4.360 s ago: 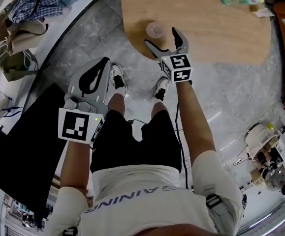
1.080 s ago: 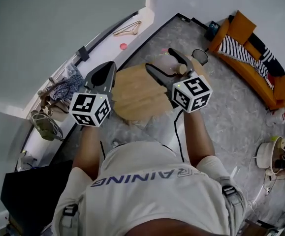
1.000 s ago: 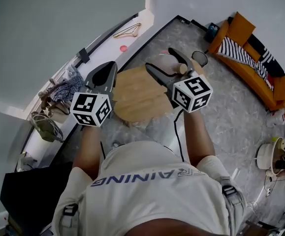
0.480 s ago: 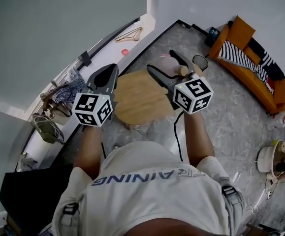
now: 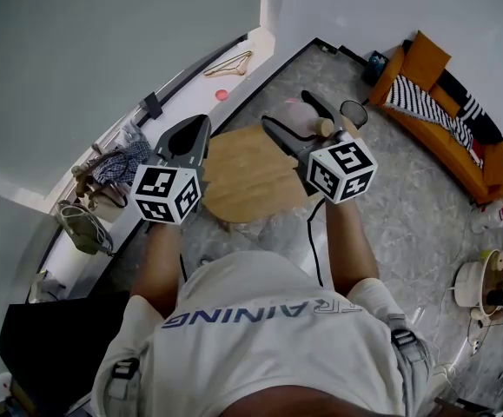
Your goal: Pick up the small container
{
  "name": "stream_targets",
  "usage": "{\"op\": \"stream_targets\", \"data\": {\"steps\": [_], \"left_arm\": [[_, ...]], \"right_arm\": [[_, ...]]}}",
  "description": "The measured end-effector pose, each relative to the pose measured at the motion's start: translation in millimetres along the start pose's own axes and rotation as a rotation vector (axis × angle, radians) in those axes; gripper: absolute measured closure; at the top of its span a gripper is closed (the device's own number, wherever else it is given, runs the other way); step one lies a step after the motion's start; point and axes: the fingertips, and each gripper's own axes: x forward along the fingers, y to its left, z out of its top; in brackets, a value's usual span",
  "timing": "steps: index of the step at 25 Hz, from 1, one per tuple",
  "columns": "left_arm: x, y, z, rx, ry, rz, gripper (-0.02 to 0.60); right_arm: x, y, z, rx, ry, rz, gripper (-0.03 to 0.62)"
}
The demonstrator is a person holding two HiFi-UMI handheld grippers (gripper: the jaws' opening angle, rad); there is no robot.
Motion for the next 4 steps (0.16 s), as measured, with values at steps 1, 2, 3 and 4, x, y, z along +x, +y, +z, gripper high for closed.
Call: {"op": "stream_targets", "data": {"steps": [1,2,3,4], "left_arm": [[-0.4,-0.6,-0.1,0.001,0.001,0.001,0.578],[-0.7,-1.3,0.1,0.001,0.001,0.002,0.578],[-1.0,-1.9,0.5,0.002,0.001,0.003,0.578],[-1.3,-2.6,0.9,0.002,0.001,0.004,0.578]], "right_arm": [[-1.5,-1.0,0.4,0.001,-0.001,-0.002,0.163],[-2.8,-2.0,1.1,0.001,-0.003,-0.004,0.163],[-4.0,-2.9,1.9,0.002,-0.004,-0.006,0.163],[-5.1,-3.8,2.7,0.002,-0.006,-0.008,0.163]]}}
